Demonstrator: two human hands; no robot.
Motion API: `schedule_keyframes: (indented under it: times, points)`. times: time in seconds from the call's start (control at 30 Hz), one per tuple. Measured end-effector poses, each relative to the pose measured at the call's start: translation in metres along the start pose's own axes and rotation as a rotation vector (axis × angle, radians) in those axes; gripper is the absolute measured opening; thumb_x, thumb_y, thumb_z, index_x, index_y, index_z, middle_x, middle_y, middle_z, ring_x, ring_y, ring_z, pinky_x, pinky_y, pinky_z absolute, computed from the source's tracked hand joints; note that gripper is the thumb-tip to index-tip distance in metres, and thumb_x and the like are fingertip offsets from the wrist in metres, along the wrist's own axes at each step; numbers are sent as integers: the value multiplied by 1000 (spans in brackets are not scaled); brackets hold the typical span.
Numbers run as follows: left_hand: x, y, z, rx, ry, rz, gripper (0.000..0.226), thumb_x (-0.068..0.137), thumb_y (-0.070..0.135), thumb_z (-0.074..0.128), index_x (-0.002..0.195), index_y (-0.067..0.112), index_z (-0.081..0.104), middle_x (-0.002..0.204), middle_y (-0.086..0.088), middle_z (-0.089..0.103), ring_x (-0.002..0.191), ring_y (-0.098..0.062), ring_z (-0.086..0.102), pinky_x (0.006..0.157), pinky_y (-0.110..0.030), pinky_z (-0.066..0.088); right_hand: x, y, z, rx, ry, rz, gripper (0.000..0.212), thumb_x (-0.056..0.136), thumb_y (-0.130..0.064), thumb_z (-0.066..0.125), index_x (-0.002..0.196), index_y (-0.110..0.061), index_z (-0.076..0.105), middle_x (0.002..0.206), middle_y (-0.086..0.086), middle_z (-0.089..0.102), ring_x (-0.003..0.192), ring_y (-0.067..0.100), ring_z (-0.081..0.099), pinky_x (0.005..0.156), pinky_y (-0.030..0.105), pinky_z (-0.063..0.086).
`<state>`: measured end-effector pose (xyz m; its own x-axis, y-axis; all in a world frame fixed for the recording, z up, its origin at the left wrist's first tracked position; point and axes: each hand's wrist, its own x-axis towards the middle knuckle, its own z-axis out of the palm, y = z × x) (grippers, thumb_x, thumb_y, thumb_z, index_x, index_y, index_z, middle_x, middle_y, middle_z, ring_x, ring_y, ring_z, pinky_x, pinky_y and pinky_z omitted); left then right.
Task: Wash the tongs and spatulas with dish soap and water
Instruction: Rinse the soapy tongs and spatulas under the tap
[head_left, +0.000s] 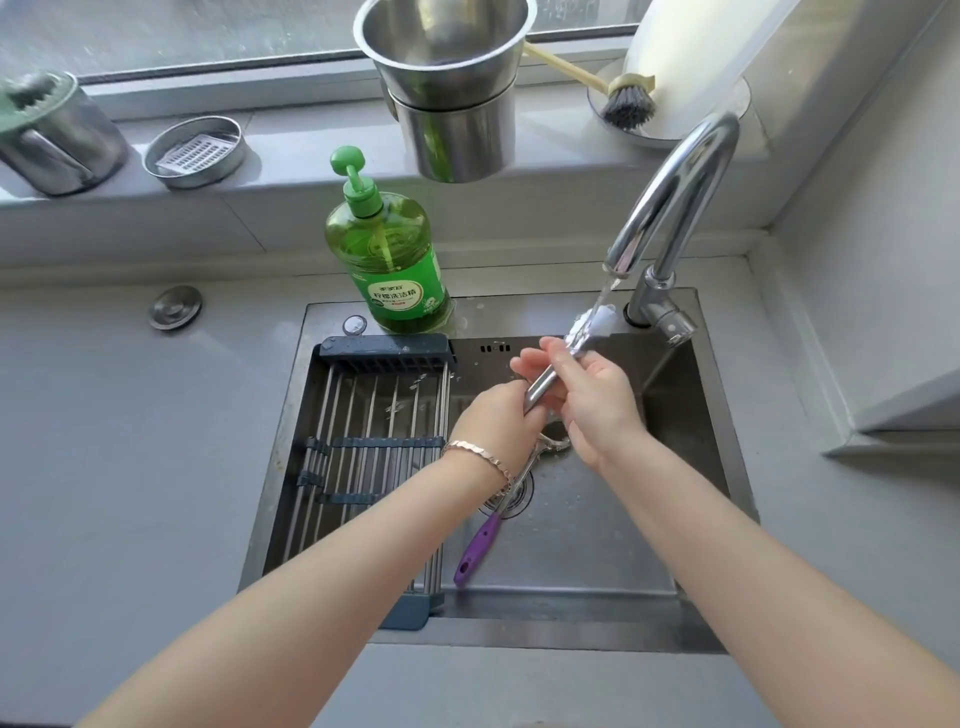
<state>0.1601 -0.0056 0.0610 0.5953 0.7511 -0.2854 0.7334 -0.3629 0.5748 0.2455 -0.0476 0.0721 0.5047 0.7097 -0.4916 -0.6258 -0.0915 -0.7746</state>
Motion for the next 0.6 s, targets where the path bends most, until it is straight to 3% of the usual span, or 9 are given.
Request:
schedule_keyframes:
  times: [0.07, 0.17, 0.23, 0.3, 0.4, 0.47, 0.6]
  points:
    - [-7, -1, -2, -149, 0, 45, 29, 90, 34, 53, 94, 7, 62, 79, -8, 70, 79, -23, 65, 75, -33, 49, 4, -2, 2, 47, 81, 55, 34, 99, -33, 40, 82, -8, 55, 57, 1, 68, 59, 16, 69, 50, 23, 54]
    - [-15, -4, -4, -225, -19, 67, 28, 92, 39, 49, 89, 13, 60, 52, 3, 60, 56, -13, 60, 73, -32, 51, 9, -5, 4, 99, 102, 142, 55, 96, -50, 29, 79, -6, 55, 53, 3, 67, 52, 17, 68, 52, 27, 55]
    - [-15, -7, -4, -268, -1, 36, 38, 97, 38, 38, 72, 16, 56, 42, 6, 51, 45, -11, 53, 71, -34, 52, 13, -2, 5, 255, 64, 144, 48, 99, -44, 29, 85, -6, 54, 63, 5, 70, 55, 16, 68, 55, 28, 57]
    - [-15, -12, -3, -323, -12, -2, 45, 99, 35, 33, 62, 19, 53, 36, 5, 46, 38, -10, 48, 67, -33, 51, 16, -3, 3, 469, 13, 116, 24, 102, -22, 32, 94, -9, 50, 83, 8, 68, 66, 17, 69, 63, 29, 59]
    - [-15, -17, -2, -443, -89, -19, 35, 99, 28, 37, 78, 12, 61, 45, 4, 53, 29, -2, 40, 45, -22, 42, 17, -10, -2, 551, -25, 100, 16, 98, -1, 35, 96, -9, 49, 95, 8, 62, 72, 16, 70, 74, 27, 55]
    - [-13, -15, -2, -524, -147, -12, 25, 97, 22, 43, 88, 6, 60, 51, 1, 55, 26, -2, 39, 35, -15, 34, 16, -11, -3, 494, -34, 82, 15, 97, -3, 39, 94, -8, 53, 92, 8, 64, 69, 14, 71, 70, 25, 56]
    - [1, 8, 4, -590, -152, -42, 44, 96, 34, 44, 60, 11, 52, 45, -2, 47, 25, -7, 41, 32, -16, 36, 12, -16, 2, 367, 30, 68, 20, 98, -20, 43, 90, -7, 55, 81, 6, 69, 64, 13, 70, 60, 20, 56]
